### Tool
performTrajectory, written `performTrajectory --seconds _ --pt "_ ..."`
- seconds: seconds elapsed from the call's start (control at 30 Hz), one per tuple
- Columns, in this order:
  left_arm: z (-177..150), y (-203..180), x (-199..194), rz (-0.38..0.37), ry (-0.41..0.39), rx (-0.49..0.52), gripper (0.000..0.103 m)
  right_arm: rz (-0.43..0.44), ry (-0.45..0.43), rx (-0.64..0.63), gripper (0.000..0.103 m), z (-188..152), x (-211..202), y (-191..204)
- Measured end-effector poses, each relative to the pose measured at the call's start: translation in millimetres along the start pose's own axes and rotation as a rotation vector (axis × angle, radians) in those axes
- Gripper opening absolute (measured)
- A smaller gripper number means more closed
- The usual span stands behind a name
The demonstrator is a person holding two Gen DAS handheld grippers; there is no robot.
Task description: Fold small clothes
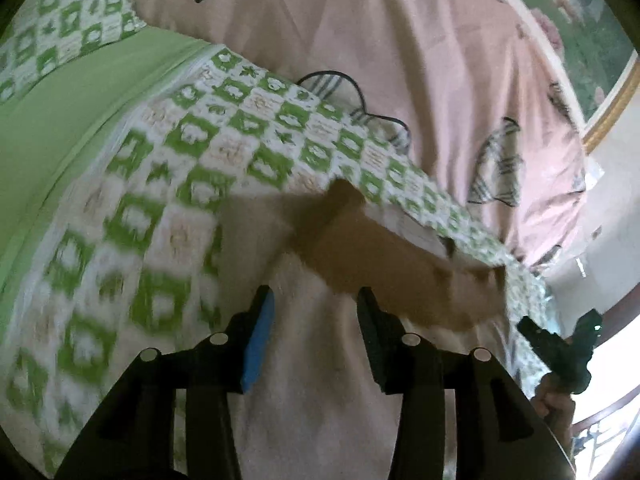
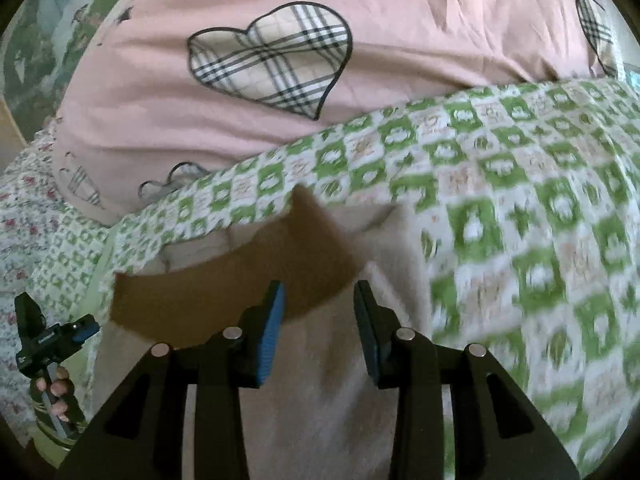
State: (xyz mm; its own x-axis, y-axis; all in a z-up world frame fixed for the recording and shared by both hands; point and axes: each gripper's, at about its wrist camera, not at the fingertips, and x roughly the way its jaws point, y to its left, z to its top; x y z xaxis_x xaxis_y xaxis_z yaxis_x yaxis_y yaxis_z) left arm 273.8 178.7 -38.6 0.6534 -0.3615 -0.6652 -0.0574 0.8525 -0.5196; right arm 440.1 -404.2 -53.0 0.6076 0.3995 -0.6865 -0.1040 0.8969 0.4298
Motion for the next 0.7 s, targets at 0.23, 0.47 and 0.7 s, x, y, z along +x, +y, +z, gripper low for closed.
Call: performTrajectory --seconds 0.23,0.47,0.7 --pt "-90.1 -26.2 -40.1 -0.097 0.038 -0.039 0.056 0.087 0.035 0.043 0.046 -58.6 -31.2 11.7" --pt "-156.9 -31.6 -44.8 -0.116 0.112 -0.094 0.060 0.143 0.083 0.096 0.048 -111.1 -46.6 16.8" --pt "-185.4 -27.3 -44.2 -0.119 0.125 -0.147 0.060 0.149 0.104 0.117 0.050 -139.2 -59.1 16.6"
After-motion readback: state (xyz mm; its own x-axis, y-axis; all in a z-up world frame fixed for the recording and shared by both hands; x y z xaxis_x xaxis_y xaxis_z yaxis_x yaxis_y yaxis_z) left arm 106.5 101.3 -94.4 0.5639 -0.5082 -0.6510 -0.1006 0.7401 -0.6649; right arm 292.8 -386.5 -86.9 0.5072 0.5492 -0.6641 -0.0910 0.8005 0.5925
